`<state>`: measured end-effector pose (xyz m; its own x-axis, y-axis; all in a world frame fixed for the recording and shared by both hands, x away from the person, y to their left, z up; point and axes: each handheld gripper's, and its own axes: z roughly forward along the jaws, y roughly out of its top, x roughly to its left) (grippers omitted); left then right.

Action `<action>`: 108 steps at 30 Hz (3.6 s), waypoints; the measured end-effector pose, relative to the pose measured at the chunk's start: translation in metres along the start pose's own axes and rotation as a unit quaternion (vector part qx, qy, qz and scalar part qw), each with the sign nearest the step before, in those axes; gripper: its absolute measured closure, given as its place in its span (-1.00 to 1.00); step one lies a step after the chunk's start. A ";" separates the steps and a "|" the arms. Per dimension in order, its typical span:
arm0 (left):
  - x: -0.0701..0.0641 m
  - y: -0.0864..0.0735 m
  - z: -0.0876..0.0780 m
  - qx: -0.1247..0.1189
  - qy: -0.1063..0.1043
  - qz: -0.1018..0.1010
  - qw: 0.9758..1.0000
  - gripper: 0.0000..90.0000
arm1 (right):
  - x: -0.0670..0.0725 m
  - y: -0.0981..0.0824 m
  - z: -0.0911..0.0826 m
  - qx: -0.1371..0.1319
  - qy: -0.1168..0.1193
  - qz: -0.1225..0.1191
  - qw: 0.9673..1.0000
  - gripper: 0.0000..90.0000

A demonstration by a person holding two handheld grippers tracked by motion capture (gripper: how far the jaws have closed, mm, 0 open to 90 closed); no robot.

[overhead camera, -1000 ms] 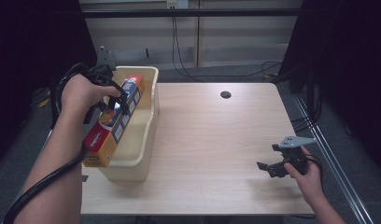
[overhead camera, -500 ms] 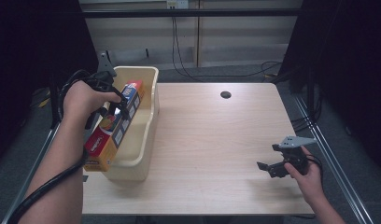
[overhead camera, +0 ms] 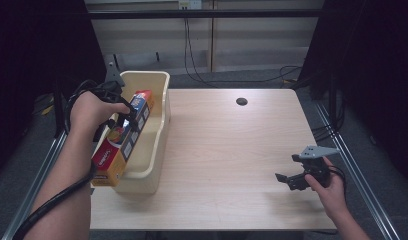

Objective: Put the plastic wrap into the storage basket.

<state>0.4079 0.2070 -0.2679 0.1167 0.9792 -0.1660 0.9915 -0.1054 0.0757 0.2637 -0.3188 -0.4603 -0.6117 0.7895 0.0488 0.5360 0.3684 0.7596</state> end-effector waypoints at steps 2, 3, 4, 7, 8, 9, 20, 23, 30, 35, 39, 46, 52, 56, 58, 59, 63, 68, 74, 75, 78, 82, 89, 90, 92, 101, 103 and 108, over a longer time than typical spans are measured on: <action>0.000 0.000 0.002 0.001 0.001 -0.003 1.000 -0.10 | 0.000 0.000 0.000 0.000 0.000 0.000 1.000 -0.96; 0.000 0.000 0.004 -0.001 0.000 -0.003 1.000 -0.10 | 0.000 0.000 0.000 0.000 0.001 0.000 1.000 -0.96; 0.000 0.000 0.005 0.000 0.000 0.000 1.000 -0.10 | 0.000 0.000 0.000 0.001 0.001 -0.001 1.000 -0.96; 0.000 0.000 0.008 0.000 -0.001 -0.005 1.000 -0.10 | 0.000 0.000 0.001 0.001 0.005 0.000 1.000 -0.96; 0.000 0.000 0.008 0.000 -0.001 -0.005 1.000 -0.10 | 0.000 0.000 0.001 0.001 0.004 -0.001 1.000 -0.96; 0.000 -0.001 0.008 0.001 -0.001 -0.003 1.000 -0.10 | 0.000 0.000 0.001 0.001 0.004 -0.001 1.000 -0.96; 0.006 -0.003 0.013 0.000 0.000 -0.007 1.000 -0.10 | 0.000 0.000 0.001 0.001 0.004 -0.004 1.000 -0.96; 0.006 -0.003 0.014 0.002 0.001 -0.008 1.000 -0.10 | 0.000 0.000 0.001 0.001 0.003 -0.004 1.000 -0.96; 0.009 -0.002 0.019 0.006 -0.001 -0.012 1.000 -0.10 | 0.000 0.000 0.001 0.000 0.002 -0.004 1.000 -0.96; 0.011 -0.002 0.023 0.008 0.002 -0.013 1.000 -0.10 | 0.000 0.000 0.002 0.000 0.002 -0.004 1.000 -0.96; 0.011 -0.002 0.026 0.010 0.004 -0.015 1.000 -0.10 | 0.000 0.000 0.001 0.000 0.003 -0.002 1.000 -0.96; 0.012 -0.002 0.031 0.015 0.001 -0.017 1.000 -0.10 | 0.000 0.000 0.001 0.000 0.003 -0.001 1.000 -0.96; 0.012 -0.001 0.038 0.017 -0.004 -0.021 1.000 -0.10 | 0.000 0.000 0.000 0.000 0.003 -0.001 1.000 -0.96; 0.013 -0.002 0.040 0.018 -0.002 -0.020 1.000 -0.10 | 0.000 0.000 0.000 0.001 0.002 0.000 1.000 -0.96; 0.013 -0.002 0.040 0.020 -0.005 -0.023 1.000 -0.10 | 0.000 0.000 0.000 0.000 0.003 -0.002 1.000 -0.96; 0.013 -0.002 0.041 0.019 -0.004 -0.020 1.000 -0.10 | 0.000 0.000 0.000 0.000 0.003 -0.002 1.000 -0.96; 0.014 -0.003 0.042 0.020 -0.006 -0.026 0.999 -0.10 | 0.000 0.000 0.000 0.000 0.002 -0.001 1.000 -0.96; 0.015 -0.003 0.043 0.020 -0.007 -0.028 0.999 -0.10 | 0.000 0.000 0.000 0.001 0.002 -0.002 1.000 -0.96; 0.015 -0.002 0.047 0.025 -0.005 -0.025 0.999 -0.11 | 0.001 0.000 0.001 0.000 0.003 -0.005 1.000 -0.96; 0.015 -0.002 0.048 0.023 -0.005 -0.028 0.999 -0.11 | 0.001 0.000 0.001 0.000 0.003 -0.005 1.000 -0.96; 0.015 -0.002 0.050 0.027 -0.007 -0.026 0.999 -0.11 | 0.000 0.000 0.001 0.000 0.003 -0.005 1.000 -0.96; 0.016 -0.001 0.052 0.031 -0.008 -0.022 0.999 -0.11 | 0.001 0.000 0.001 0.000 0.001 -0.006 1.000 -0.96; 0.016 -0.001 0.055 0.028 -0.013 -0.029 0.999 -0.11 | 0.001 0.000 0.001 0.001 0.002 -0.005 1.000 -0.96; 0.016 -0.001 0.056 0.026 -0.009 -0.030 0.999 -0.11 | 0.001 0.000 0.001 0.001 0.002 -0.006 1.000 -0.96; 0.015 -0.001 0.057 0.022 -0.007 -0.031 0.999 -0.11 | 0.001 0.000 0.001 0.001 0.003 -0.005 1.000 -0.96; 0.016 0.000 0.060 0.026 -0.010 -0.024 0.999 -0.11 | 0.001 0.000 0.001 0.001 0.003 -0.005 1.000 -0.96; 0.016 0.000 0.061 0.028 -0.012 -0.023 0.999 -0.11 | 0.001 0.000 0.001 0.000 0.004 -0.005 1.000 -0.96; 0.016 0.000 0.063 0.027 -0.012 -0.027 0.999 -0.12 | 0.001 0.000 0.001 0.000 0.003 -0.006 1.000 -0.96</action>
<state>0.4132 0.2116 -0.3321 0.0642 0.9794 -0.1915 0.9979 -0.0628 0.0137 0.2637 -0.3174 -0.4615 -0.6216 0.7821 0.0437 0.5292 0.3780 0.7597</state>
